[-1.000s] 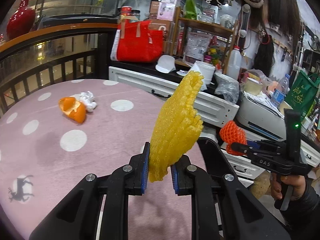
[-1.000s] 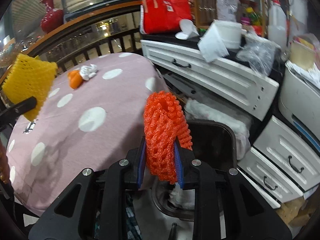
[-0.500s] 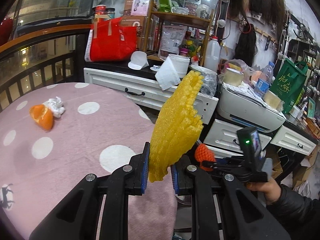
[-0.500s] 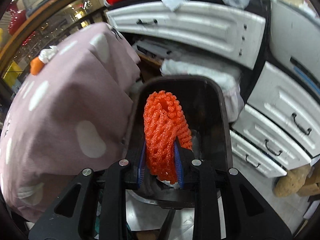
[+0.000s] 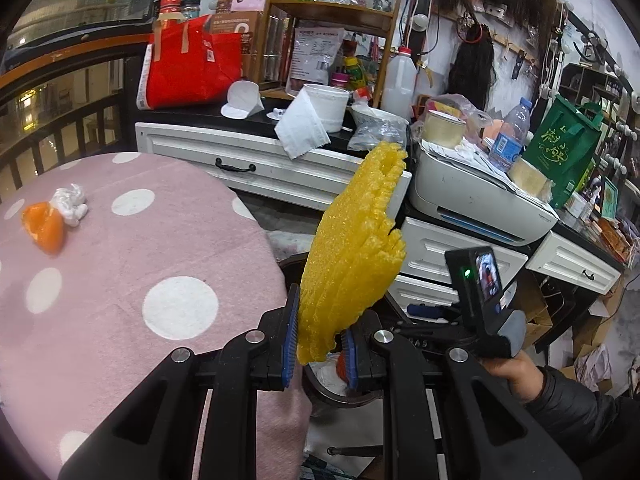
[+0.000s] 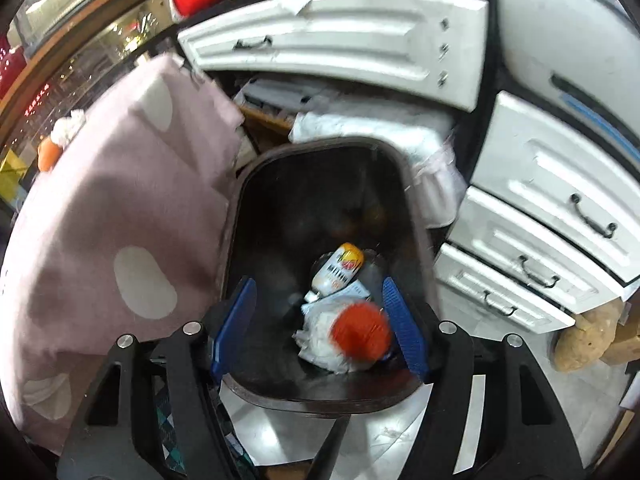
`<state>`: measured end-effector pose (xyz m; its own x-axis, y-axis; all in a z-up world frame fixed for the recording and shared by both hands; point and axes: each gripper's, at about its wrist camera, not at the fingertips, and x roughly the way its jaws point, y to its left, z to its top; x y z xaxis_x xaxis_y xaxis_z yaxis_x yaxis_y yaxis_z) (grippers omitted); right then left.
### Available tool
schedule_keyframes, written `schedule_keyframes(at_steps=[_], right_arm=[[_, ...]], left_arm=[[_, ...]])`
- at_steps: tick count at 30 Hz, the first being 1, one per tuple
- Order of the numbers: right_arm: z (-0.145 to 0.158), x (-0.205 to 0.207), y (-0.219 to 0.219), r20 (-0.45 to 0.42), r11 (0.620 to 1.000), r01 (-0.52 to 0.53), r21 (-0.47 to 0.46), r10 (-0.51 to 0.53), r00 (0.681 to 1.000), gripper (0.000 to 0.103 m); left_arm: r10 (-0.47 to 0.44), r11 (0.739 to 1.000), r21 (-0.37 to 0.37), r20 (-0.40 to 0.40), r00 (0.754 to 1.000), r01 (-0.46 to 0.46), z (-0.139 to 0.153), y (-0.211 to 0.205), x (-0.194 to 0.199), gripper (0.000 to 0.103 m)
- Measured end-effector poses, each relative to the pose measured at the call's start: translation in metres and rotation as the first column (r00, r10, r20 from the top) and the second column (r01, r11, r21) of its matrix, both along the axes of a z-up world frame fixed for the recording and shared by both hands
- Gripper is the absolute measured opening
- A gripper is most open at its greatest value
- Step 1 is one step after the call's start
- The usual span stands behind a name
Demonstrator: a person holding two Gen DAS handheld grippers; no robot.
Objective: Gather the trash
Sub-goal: 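Lower the left tool into the bin and open it to drop the yellow net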
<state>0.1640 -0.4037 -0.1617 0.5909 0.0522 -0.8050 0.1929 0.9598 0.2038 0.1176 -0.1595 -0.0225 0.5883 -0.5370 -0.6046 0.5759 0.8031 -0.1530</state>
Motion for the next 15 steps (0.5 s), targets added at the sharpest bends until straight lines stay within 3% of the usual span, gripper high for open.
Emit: schedule_keyframes(at_steps=[15], right_arm=[[0.056, -0.034, -0.048, 0.135, 0.989, 0.148, -0.028, -0.143, 0.980, 0.070]], left_arm=[[-0.114, 0.991, 0.058, -0.115, 0.987, 0.121, -0.049, -0.061, 0.004, 0.019]])
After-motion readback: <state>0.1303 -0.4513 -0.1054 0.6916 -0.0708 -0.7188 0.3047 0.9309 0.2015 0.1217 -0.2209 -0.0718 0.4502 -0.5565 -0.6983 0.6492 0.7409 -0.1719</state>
